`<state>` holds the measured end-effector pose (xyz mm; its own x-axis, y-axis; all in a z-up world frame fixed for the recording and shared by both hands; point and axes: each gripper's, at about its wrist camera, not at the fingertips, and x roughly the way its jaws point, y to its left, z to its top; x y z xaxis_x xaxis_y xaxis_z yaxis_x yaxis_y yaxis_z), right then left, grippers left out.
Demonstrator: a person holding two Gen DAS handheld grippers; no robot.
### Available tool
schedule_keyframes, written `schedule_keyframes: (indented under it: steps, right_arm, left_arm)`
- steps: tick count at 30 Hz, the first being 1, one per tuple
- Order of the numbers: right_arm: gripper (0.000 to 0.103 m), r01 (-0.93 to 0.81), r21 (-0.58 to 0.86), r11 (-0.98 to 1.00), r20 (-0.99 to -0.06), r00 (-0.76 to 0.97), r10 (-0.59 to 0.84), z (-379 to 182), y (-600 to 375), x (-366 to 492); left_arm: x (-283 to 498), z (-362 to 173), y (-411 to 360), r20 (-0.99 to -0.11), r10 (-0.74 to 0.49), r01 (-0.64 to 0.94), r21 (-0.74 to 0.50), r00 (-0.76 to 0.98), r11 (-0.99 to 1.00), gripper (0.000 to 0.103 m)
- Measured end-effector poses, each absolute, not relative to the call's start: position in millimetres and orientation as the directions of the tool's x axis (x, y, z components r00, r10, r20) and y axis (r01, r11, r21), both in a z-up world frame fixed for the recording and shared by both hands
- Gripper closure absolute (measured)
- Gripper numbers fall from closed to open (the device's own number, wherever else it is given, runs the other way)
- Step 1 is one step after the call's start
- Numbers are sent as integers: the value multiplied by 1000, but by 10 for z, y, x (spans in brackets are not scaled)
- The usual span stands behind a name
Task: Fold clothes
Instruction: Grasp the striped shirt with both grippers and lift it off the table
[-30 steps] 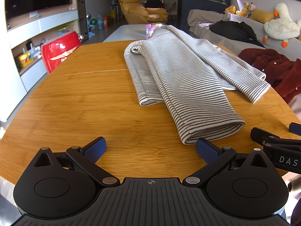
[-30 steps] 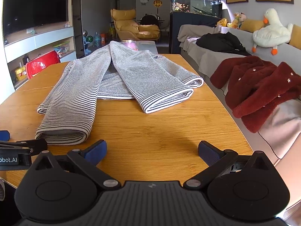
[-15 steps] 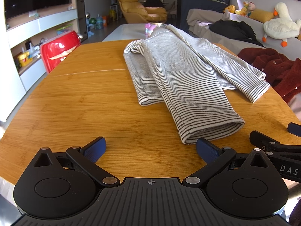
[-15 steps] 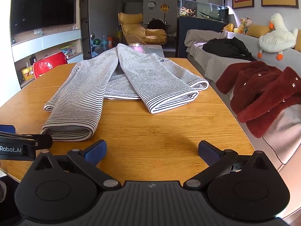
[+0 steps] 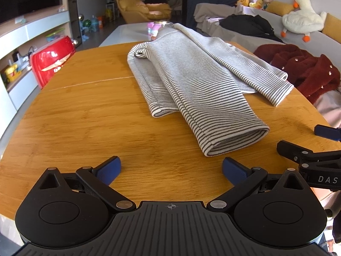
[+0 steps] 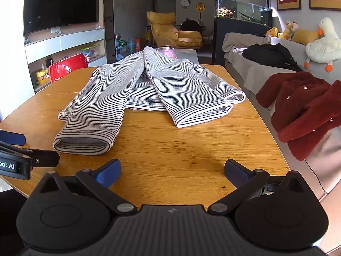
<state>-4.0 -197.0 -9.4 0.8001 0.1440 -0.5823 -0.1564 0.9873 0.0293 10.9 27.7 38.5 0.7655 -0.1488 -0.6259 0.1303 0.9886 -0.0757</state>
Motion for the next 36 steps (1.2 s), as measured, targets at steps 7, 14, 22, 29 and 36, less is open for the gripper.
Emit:
schedule_keyframes:
  steps: [7, 14, 22, 29, 36]
  right_arm:
    - [1, -221, 41, 974, -494, 843, 212, 371, -2181, 424]
    - [52, -256, -68, 964, -477, 857, 194, 628, -2040, 1422]
    - [52, -281, -115, 953, -483, 854, 193, 650, -1856, 2089]
    - [52, -298, -101, 949, -516, 831, 206, 558, -1775, 2431]
    - [32, -403, -145, 904, -536, 800, 271, 488, -1365, 2632]
  left_arm:
    - [557, 820, 514, -529, -294, 228, -188, 797, 955, 0]
    - [1789, 529, 647, -559, -381, 196, -363, 737, 911, 2]
    - [2504, 26, 795, -582, -530, 81, -622, 617, 778, 8]
    - [2709, -53, 753, -587, -495, 1, -643, 641, 766, 56]
    - [2821, 306, 1159, -460, -492, 27, -710, 739, 704, 84]
